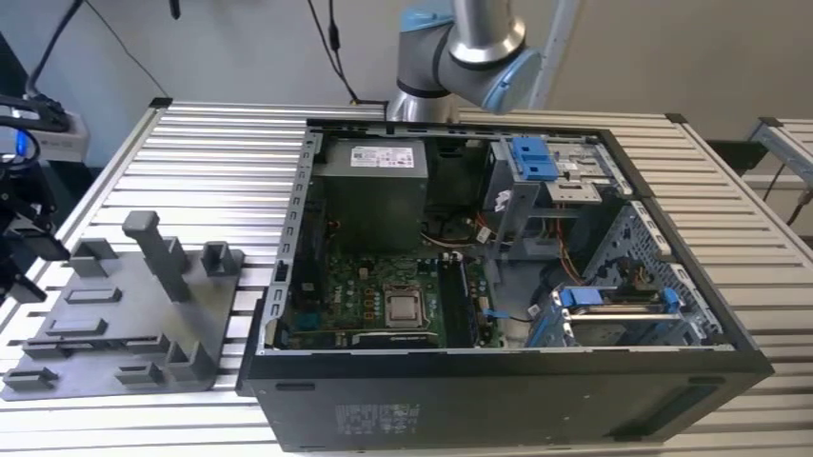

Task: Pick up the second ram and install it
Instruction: 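Pick up the second ram and move it above second insertion slot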

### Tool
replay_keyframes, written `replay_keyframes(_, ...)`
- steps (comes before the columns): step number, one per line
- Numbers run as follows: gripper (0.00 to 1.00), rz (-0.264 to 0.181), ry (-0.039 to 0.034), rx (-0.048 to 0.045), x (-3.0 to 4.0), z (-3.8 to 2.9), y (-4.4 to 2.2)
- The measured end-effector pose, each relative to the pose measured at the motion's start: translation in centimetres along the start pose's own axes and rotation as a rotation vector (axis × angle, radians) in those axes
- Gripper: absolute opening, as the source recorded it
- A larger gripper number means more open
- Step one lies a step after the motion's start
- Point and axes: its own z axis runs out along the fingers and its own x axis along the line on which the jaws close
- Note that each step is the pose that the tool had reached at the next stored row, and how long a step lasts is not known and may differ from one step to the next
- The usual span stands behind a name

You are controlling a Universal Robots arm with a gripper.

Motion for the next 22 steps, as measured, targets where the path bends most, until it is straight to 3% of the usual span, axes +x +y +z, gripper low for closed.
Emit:
replay_keyframes(9, 0.54, 0.000, -0.0001, 0.0016, 0.04, 0.88, 0.48)
replay_keyframes(22, 0.54, -0.002, 0.0001, 0.0018, 0.28, 2.57, 0.53)
